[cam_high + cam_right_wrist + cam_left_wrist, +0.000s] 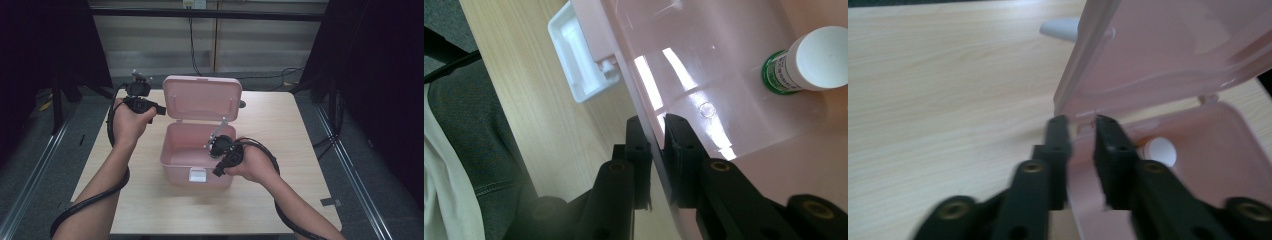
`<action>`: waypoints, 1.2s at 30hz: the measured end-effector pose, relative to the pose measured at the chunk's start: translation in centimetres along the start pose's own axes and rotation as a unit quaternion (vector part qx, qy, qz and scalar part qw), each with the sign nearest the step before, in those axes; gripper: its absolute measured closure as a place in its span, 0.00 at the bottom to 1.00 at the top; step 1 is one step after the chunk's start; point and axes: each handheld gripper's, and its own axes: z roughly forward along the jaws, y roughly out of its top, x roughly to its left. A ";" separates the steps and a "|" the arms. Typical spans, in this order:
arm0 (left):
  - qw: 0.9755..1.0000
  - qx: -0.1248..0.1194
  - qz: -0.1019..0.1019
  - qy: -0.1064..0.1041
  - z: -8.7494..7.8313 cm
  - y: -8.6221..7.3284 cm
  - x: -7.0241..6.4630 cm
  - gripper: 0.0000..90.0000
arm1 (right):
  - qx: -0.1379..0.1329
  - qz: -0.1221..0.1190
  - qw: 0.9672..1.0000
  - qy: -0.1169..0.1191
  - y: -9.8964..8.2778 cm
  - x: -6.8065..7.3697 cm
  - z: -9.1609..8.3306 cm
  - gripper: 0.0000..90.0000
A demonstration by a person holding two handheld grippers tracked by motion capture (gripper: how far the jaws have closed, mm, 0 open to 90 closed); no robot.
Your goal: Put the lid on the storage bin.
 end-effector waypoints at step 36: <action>0.999 -0.005 0.024 0.020 0.4 0.2 -1.0 0.95 | -0.004 0.001 1.000 0.002 0.0 -0.1 0.2 0.90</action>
